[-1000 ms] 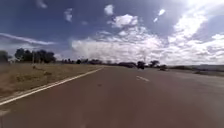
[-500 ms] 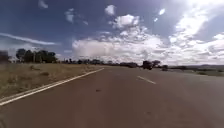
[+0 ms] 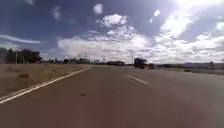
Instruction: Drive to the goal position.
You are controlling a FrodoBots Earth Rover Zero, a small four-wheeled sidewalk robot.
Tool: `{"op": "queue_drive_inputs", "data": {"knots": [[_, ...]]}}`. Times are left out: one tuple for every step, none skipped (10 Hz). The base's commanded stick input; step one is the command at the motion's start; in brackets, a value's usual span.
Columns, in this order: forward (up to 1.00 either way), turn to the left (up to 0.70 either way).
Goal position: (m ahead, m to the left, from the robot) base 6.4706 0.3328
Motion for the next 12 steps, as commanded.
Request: {"op": "queue_drive_inputs", "data": {"knots": [[1.00, 0.00], [1.00, 0.00], [1.00, 0.00], [1.00, 0.00], [1.00, 0.00], [1.00, 0.00], [1.00, 0.00], [1.00, 0.00], [1.00, 0.00], [1.00, 0.00], [1.00, 0.00], [1.00, 0.00]]}}
